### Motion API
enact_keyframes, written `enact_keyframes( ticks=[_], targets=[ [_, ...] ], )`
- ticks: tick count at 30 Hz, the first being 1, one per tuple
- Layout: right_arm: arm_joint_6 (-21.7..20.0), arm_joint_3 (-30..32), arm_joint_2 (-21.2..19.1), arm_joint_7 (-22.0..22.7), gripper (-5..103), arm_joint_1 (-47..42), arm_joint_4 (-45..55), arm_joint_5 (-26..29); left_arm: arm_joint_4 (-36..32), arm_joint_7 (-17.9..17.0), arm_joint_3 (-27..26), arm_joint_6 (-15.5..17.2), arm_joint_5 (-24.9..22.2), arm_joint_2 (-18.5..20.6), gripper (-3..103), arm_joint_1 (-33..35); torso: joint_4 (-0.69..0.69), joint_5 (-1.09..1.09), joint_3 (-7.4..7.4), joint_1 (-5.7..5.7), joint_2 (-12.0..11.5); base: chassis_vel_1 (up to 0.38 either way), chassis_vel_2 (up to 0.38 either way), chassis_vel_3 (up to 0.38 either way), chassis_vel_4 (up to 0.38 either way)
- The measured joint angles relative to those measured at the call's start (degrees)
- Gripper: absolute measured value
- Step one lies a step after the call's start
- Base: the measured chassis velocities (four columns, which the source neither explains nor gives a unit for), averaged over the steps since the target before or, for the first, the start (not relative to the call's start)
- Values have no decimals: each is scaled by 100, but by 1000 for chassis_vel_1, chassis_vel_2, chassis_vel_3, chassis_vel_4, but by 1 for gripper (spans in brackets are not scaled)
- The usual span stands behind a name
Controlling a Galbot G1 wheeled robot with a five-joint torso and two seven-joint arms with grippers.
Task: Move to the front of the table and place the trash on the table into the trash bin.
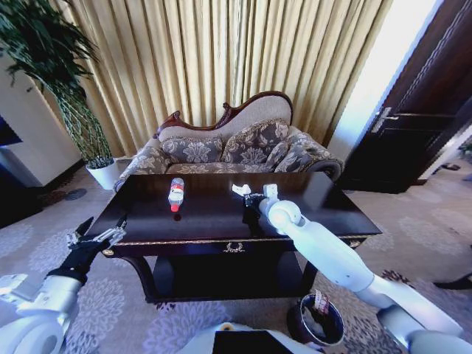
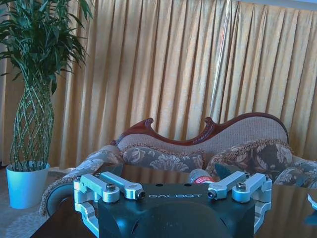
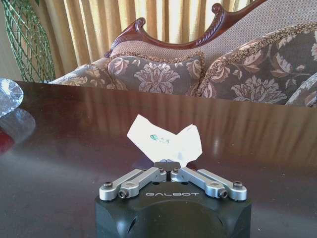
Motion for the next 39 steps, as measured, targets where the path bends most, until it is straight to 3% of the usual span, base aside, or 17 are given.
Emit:
enact_keyframes(
  ticks=[8,13,16,17,24,33,39],
  targets=[
    [348,469,-154,-34,0,-245,355,49,0,9,25,-6,2,9,100,-24,1,0,0,0,0,0,0,0,0],
    [1044,1358,-413,-527,0,-968,947,-498,0,-3,29,-34,-12,41,100,-44,-1,1,0,0,0,0,0,0,0],
    [1184,1627,-499,-559,0,-1212,1148,-723,0,-5,27,-45,-20,51,100,-45,1,2,0,0,0,0,0,0,0],
    [1261,1969,-590,-624,0,-1539,1377,-958,0,-6,27,-47,-34,63,100,-49,1,-1,0,0,0,0,0,0,0],
    [1189,3064,-740,-739,0,-2752,2046,-1106,0,-24,-21,-48,-155,162,100,-116,-1,2,0,0,0,0,0,0,0],
    [1090,4984,-624,-922,0,-4725,3009,-1221,0,-11,-16,-63,-270,266,100,-227,0,1,-1,0,1,0,0,0,0],
    [1198,5557,-421,-935,0,-5709,3529,-1426,0,-3,-7,-58,-299,295,100,-314,-1,0,0,0,1,0,0,0,0]
  ],
)
